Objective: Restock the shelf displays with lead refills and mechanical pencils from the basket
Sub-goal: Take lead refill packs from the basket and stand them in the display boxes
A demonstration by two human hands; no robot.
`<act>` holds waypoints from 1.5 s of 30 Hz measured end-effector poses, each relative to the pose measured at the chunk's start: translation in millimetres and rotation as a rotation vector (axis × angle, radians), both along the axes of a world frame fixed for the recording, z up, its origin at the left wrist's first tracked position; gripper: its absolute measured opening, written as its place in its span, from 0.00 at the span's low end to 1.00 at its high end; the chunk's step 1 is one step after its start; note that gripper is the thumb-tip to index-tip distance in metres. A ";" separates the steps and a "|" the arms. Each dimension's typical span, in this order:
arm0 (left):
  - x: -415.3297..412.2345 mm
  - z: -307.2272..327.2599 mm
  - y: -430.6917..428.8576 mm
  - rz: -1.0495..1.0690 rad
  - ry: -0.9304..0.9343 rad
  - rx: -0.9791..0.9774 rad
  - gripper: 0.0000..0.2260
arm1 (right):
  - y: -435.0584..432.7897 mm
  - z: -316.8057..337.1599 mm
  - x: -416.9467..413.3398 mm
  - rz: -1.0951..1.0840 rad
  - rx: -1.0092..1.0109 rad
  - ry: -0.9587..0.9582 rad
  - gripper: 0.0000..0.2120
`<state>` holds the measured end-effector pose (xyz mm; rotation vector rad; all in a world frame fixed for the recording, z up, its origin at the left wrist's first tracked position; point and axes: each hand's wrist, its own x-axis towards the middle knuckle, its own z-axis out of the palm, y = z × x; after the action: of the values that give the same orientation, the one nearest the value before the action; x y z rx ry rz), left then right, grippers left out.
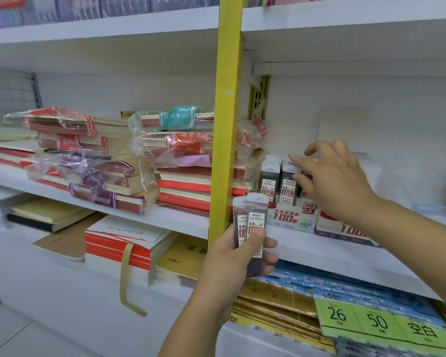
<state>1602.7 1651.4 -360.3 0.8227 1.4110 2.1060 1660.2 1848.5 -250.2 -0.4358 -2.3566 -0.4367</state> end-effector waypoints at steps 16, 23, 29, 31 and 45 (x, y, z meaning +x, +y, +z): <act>24.5 -9.6 12.2 -0.183 0.074 -0.119 0.08 | -48.9 -72.3 66.5 0.629 -1.240 0.423 0.09; 27.7 -10.0 9.9 -0.153 0.069 -0.147 0.12 | -46.2 -63.7 74.9 0.697 -1.208 0.409 0.10; 18.3 -7.7 8.0 -0.013 -0.013 -0.077 0.11 | -38.8 -10.5 63.3 0.676 -0.622 0.651 0.08; 15.5 -7.7 6.2 0.011 0.010 -0.082 0.10 | -33.4 7.8 52.0 0.612 -0.464 0.537 0.08; 12.1 0.6 2.1 0.019 0.046 -0.035 0.07 | -2.2 -4.2 -3.6 0.096 -0.211 0.168 0.11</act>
<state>1614.8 1653.5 -359.8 0.8514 1.4809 2.0830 1656.6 1846.3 -254.4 -0.4365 -2.2558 -0.1013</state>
